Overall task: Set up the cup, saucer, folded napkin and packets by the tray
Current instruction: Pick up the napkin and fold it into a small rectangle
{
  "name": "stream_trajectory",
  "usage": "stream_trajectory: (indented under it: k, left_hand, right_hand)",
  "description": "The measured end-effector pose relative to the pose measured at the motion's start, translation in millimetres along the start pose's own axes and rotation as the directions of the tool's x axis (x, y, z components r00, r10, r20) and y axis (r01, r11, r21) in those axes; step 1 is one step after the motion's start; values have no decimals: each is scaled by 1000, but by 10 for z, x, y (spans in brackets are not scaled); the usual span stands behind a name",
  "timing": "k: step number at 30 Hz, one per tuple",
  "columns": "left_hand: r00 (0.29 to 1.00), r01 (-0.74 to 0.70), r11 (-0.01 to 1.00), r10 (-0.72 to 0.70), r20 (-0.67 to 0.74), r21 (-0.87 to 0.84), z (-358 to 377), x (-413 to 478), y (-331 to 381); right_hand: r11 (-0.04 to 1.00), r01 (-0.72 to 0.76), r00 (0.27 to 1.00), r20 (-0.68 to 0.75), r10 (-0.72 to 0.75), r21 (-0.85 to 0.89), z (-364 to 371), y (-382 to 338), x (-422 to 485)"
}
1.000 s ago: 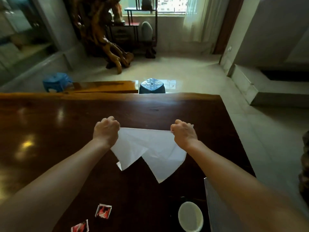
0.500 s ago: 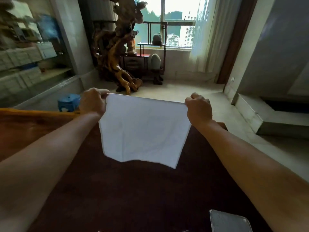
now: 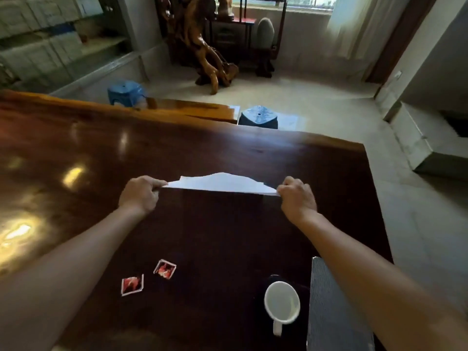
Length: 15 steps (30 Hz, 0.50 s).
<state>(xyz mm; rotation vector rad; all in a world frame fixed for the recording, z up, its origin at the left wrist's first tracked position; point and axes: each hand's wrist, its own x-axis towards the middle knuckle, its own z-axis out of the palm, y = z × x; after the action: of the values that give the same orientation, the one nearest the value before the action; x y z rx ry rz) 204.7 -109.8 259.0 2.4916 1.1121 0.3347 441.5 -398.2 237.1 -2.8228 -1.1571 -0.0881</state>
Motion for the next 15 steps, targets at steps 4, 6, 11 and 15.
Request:
stream_trajectory:
  k: [4,6,11,15]
  left_hand:
    - [977,95,994,-104,188,53,540,-567,-382]
    - [959,135,989,-146,245,59,746,-748,-497]
    - [897,244,968,-250,365,62,1019,-869,-722]
    - [881,271,961,-268,390,49,1160,-745,-748]
  right_hand:
    - [1000,20,979,202,-17,-17,562,9,-514]
    - [1000,14,962,274,-9,-14,726,33,-677]
    - [998,-55,936,349,49,8,934,75,-843]
    - [966,-233,908,382,175,113,1068,126,-787]
